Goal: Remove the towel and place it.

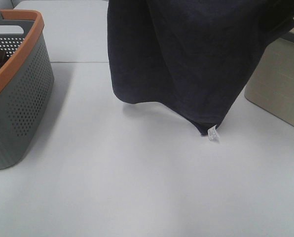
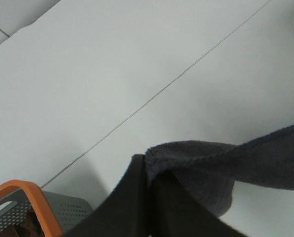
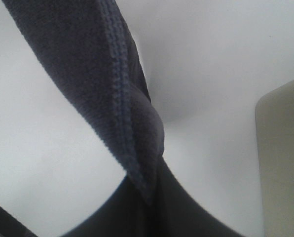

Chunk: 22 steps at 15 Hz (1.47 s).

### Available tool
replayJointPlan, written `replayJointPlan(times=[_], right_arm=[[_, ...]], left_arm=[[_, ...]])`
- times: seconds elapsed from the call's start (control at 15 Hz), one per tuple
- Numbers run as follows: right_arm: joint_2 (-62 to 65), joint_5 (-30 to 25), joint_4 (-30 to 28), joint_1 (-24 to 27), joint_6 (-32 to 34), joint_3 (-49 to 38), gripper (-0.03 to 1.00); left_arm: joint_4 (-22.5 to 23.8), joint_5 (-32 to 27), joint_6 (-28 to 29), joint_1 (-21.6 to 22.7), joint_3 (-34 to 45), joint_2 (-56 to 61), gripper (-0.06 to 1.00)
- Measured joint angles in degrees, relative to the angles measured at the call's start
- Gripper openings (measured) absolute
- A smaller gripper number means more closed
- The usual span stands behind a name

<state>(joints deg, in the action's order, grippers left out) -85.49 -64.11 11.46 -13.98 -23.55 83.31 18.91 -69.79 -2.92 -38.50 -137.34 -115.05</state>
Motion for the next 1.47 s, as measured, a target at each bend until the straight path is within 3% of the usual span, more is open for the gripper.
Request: replayJointPlan(times=[0.27, 0.47, 0.67, 0.87, 1.0, 1.13, 1.27, 1.47], right_arm=[[-11.1, 7.6, -0.2, 0.0, -3.3, 10.4, 0.00], [-17.8, 14.0, -2.5, 0.0, -6.7, 19.8, 0.00], [-26.6, 22.7, -8.7, 0.0, -7.3, 31.1, 0.00], [-33.2, 26.0, -9.6, 0.0, -8.0, 38.7, 0.00], [-35.3, 25.3, -9.7, 0.0, -8.8, 39.4, 0.00], [-36.2, 19.5, -9.5, 0.0, -8.7, 39.5, 0.00], [-36.6, 11.9, -8.0, 0.0, -8.7, 39.5, 0.00], [-36.7, -2.7, -4.1, 0.0, -8.1, 38.5, 0.00]], left_arm=[[0.1, 2.5, 3.6, 6.8, 0.0, -3.9, 0.00], [1.6, 15.4, 7.2, 9.6, 0.0, -6.5, 0.00], [4.9, 33.2, 11.5, 12.1, 0.0, -11.2, 0.00], [6.7, 39.1, 12.7, 12.7, 0.0, -15.6, 0.00], [7.2, 38.4, 12.7, 12.7, 0.0, -17.0, 0.00], [5.8, 35.0, 12.3, 12.7, 0.0, -17.1, 0.00], [2.7, 28.1, 9.7, 12.7, 0.0, -17.1, 0.00], [-6.8, 9.7, 1.4, 12.7, 0.0, -17.8, 0.00]])
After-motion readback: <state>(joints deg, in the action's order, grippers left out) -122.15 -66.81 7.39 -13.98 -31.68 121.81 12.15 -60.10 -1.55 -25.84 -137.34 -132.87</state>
